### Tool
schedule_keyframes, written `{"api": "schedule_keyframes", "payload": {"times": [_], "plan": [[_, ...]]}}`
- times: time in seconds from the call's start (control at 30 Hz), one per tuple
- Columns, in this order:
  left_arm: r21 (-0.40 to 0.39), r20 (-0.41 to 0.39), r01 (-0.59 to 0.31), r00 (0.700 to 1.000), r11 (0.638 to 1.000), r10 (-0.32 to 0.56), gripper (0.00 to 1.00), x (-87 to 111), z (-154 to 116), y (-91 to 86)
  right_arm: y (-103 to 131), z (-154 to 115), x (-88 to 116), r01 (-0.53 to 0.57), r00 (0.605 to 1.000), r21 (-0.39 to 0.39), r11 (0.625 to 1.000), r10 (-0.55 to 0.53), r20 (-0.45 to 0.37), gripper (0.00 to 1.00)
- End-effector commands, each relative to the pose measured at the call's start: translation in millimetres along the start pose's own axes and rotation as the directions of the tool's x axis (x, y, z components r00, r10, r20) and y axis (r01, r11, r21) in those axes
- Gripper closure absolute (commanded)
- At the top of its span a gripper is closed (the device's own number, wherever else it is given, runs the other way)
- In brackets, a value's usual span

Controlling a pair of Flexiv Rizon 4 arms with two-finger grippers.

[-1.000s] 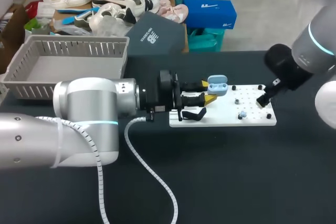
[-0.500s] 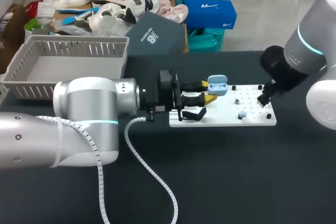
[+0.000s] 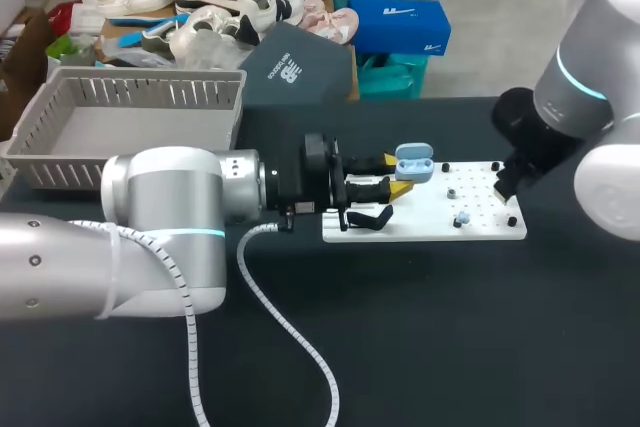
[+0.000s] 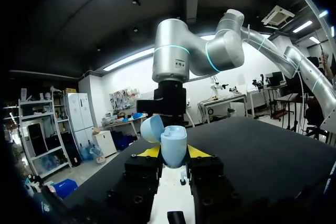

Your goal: Pick up each earbud case from the left stands, insert the matching earbuds, close the lid, and place the case in the box.

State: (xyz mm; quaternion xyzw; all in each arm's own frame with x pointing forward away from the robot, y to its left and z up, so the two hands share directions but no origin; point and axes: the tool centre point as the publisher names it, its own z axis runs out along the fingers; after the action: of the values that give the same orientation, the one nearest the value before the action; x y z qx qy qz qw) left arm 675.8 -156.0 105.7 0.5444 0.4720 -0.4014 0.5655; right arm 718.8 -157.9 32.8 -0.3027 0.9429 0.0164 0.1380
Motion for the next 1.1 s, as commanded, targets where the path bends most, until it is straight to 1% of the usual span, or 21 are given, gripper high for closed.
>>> {"api": "schedule_keyframes", "payload": {"times": [0.03,0.33,0.47,0.63,0.87,1.1], "plan": [[-0.004,0.003,-0.002,1.0,1.0,0.002,1.0,1.0,0,-0.4,-1,1,0,-0.002,1.0,-0.001,1.0,0.002,-0.005,0.51],[-0.004,0.003,-0.002,1.0,1.0,0.002,1.0,1.0,0,-0.4,-4,6,0,-0.005,1.0,-0.01,1.0,0.005,-0.01,0.52],[-0.004,0.003,-0.002,1.0,1.0,0.002,1.0,1.0,0,-0.4,-6,8,-1,-0.01,1.0,-0.015,1.0,0.01,-0.012,0.55],[-0.004,0.003,-0.002,1.0,1.0,0.002,1.0,1.0,0,-0.4,-8,10,-2,-0.011,1.0,-0.014,1.0,0.011,-0.021,0.55],[-0.004,0.003,-0.002,1.0,1.0,0.002,1.0,1.0,0,-0.4,-10,12,-3,-0.016,1.0,-0.014,1.0,0.016,-0.026,0.58],[-0.004,0.003,-0.002,1.0,1.0,0.002,1.0,1.0,0,-0.4,-11,13,-4,-0.022,0.999,-0.014,1.0,0.022,-0.031,0.64]]}}
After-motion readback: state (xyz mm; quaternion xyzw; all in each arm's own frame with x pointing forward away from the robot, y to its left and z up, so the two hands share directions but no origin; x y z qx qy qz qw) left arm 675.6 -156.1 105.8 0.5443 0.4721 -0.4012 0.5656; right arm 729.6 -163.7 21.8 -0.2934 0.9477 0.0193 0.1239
